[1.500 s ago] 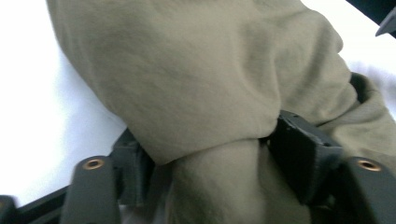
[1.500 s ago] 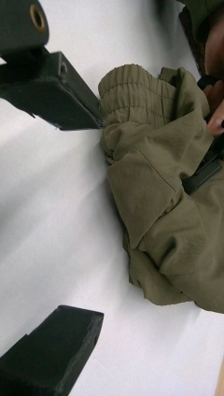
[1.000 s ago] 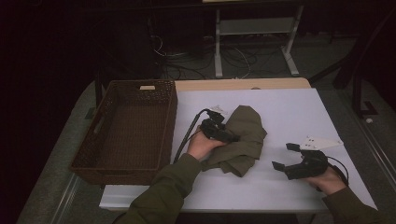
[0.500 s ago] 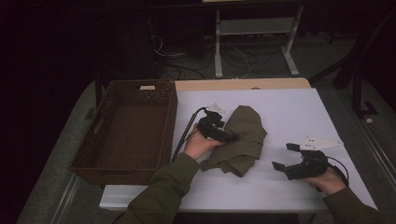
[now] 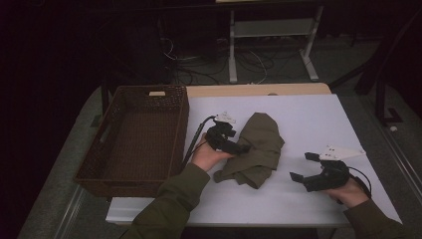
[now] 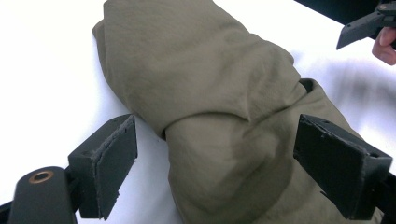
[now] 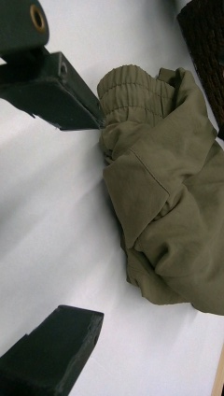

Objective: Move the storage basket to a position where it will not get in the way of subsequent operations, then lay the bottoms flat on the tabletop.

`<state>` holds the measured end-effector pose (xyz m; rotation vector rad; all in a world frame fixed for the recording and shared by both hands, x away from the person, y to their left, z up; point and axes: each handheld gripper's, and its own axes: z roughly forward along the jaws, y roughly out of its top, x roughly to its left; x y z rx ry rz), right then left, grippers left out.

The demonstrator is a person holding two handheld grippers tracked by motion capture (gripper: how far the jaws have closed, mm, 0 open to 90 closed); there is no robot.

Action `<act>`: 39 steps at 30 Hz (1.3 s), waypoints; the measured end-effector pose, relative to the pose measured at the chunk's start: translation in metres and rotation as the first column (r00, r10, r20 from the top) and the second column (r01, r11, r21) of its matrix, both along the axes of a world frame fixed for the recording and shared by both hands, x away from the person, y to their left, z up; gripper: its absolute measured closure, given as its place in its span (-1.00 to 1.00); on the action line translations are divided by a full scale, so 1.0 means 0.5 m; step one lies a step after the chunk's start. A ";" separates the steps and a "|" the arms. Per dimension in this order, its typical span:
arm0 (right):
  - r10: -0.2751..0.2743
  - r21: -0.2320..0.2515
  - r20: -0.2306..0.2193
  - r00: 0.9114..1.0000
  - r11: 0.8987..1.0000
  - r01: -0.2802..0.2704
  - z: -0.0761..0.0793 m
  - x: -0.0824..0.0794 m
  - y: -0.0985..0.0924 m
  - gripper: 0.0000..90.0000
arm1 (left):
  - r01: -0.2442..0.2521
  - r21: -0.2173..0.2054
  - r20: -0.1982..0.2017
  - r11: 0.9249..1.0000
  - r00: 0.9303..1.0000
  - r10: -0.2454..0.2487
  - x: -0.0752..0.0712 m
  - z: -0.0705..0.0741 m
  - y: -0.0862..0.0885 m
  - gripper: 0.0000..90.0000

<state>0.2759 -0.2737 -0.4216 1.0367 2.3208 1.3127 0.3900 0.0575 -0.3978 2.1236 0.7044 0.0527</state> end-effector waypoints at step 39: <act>0.006 -0.008 -0.008 1.000 1.000 -0.006 -0.003 0.003 0.004 -0.85 | -0.046 -0.066 0.047 0.997 0.998 0.049 -0.148 -0.031 0.093 -0.76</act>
